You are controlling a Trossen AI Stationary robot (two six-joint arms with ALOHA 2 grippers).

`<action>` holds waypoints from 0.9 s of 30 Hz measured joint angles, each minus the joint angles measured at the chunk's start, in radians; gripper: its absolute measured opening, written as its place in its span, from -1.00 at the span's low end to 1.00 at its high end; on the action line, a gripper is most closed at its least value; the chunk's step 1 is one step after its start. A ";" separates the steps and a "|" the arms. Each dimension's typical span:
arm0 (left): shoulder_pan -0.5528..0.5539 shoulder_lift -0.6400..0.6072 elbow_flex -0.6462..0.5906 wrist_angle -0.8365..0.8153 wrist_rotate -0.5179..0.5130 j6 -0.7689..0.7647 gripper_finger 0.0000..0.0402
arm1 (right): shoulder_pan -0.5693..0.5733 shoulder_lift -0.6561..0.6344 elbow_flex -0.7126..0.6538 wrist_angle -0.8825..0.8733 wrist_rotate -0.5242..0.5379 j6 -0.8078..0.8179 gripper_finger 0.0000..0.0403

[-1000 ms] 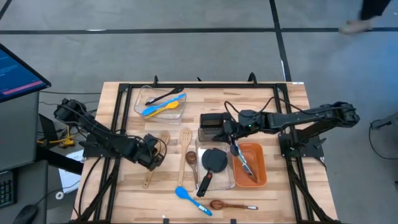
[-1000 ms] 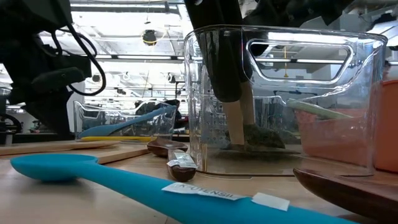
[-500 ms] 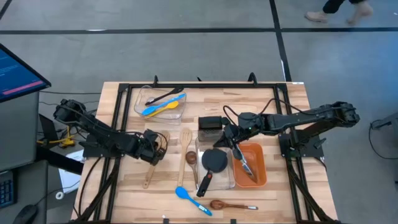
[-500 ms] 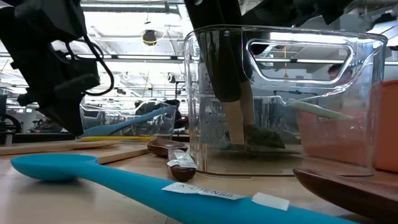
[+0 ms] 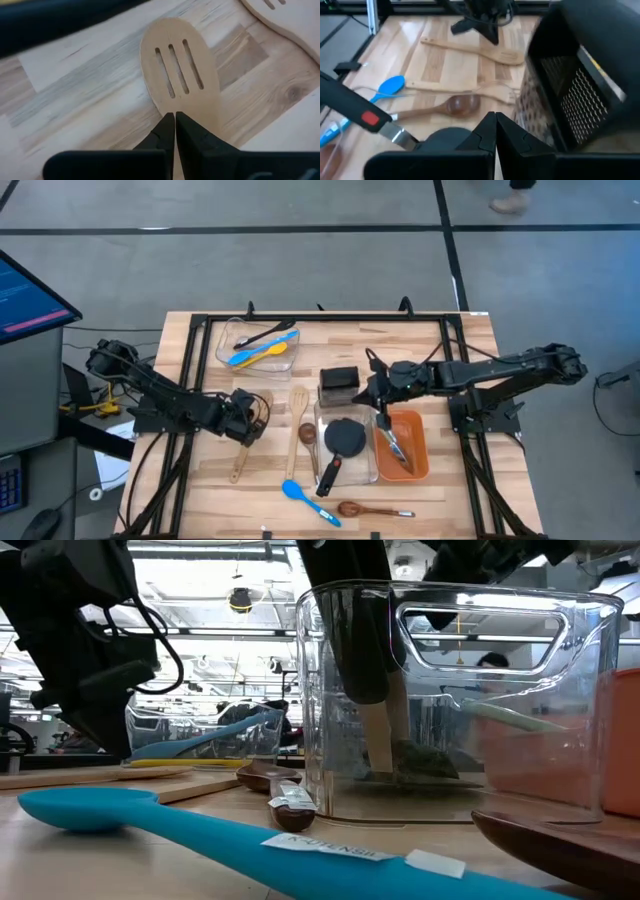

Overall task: Pick & Place Kitchen Items
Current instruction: Move the brown wooden ladle to the middle left of the table

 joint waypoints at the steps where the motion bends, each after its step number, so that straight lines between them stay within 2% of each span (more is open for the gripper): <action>1: 0.000 0.000 0.000 -0.004 0.000 0.008 -0.99 | 0.002 0.000 0.000 -0.015 -0.001 0.001 -1.00; 5: 0.000 0.000 0.000 -0.023 -0.033 0.017 -0.99 | 0.017 0.001 0.000 -0.045 -0.009 0.033 -1.00; 10: 0.021 0.000 0.000 -0.027 -0.044 0.016 -0.99 | 0.034 0.001 0.000 -0.049 -0.085 0.051 -1.00; 18: 0.132 0.000 -0.033 -0.015 -0.045 0.052 -0.99 | 0.040 0.001 0.000 -0.015 -0.084 0.053 -1.00; 22: 0.186 0.000 -0.086 0.074 -0.022 0.068 -0.99 | 0.040 0.001 0.000 -0.008 -0.084 0.049 -1.00; 27: 0.222 -0.002 -0.146 0.268 -0.030 0.133 -0.99 | 0.040 0.001 0.000 -0.006 -0.084 0.045 -1.00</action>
